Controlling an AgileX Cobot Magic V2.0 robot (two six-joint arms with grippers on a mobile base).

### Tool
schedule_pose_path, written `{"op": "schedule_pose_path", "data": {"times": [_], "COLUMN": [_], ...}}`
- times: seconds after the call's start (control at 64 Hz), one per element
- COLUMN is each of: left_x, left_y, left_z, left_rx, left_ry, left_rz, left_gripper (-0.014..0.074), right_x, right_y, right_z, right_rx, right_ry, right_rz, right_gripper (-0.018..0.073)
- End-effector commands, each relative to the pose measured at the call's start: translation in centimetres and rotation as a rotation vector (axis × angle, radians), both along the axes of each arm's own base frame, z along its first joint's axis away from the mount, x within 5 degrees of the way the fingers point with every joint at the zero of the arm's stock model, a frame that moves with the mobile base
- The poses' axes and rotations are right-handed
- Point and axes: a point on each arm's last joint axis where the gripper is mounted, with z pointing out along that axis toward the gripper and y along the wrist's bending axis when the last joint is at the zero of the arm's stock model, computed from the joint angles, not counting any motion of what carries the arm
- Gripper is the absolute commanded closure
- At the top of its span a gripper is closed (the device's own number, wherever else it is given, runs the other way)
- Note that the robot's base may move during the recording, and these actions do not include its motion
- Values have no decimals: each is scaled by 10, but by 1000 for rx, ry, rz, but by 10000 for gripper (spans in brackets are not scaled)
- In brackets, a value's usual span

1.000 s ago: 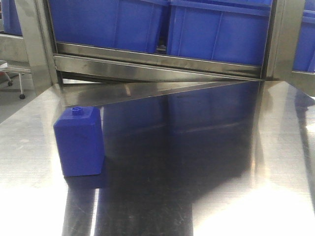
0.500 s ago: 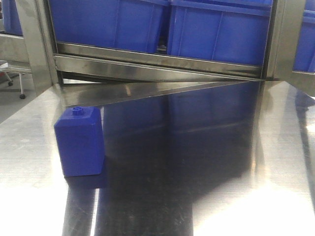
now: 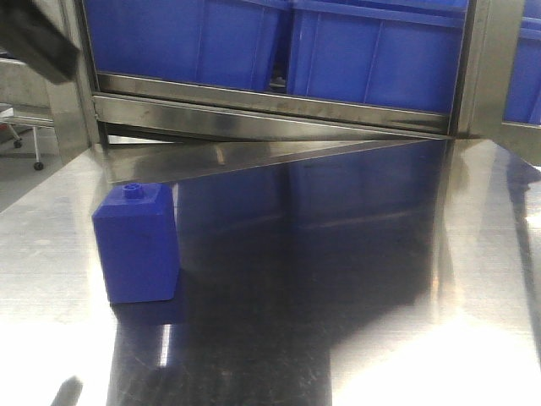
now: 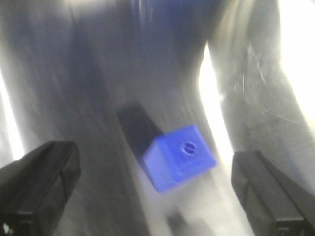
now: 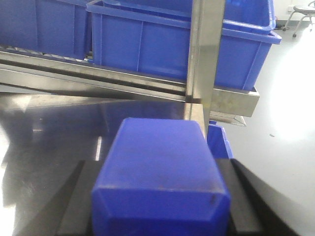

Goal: Pick and sort blue part to right shelf
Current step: 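Lower the left gripper over the other blue bottle and close on it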

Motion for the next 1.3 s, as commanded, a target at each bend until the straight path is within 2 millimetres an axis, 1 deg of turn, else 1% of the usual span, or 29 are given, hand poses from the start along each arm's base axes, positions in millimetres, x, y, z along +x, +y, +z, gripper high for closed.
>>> {"op": "schedule_pose_path", "data": {"times": [0.0, 0.109, 0.187, 0.266, 0.359, 0.515, 0.578, 0.765, 0.953, 1.171, 1.281], "left_x": [17, 31, 43, 51, 61, 76, 80, 82, 87, 82, 81], "left_y": [-16, -33, -44, -52, -62, -73, -77, -90, -95, -90, -90], "left_z": [18, 21, 21, 19, 16, 8, 3, -8, -20, -41, -49], "left_rx": [-64, -31, 28, 91, 142, 185, 206, 228, 240, 298, 293], "left_ry": [111, 262, 354, 430, 501, 580, 602, 629, 663, 711, 709], "left_rz": [84, 129, 139, 135, 140, 251, 270, 268, 287, 297, 302], "left_gripper": [-103, -103, -103, -103, -103, -103, -103, -103, -103, -103, -103], "right_x": [0, 0, 0, 0, 0, 0, 0, 0, 0, 0, 0], "right_y": [0, 0, 0, 0, 0, 0, 0, 0, 0, 0, 0], "right_z": [17, 17, 17, 17, 17, 17, 17, 17, 17, 17, 17], "right_rx": [-4, -4, -4, -4, -4, -4, -4, -4, -4, -4, -4], "right_ry": [-111, -111, -111, -111, -111, -111, -111, -111, -111, -111, -111], "right_rz": [-7, -7, -7, -7, -7, -7, -7, -7, -7, -7, -7], "right_gripper": [145, 145, 145, 145, 145, 145, 145, 145, 145, 145, 145]}}
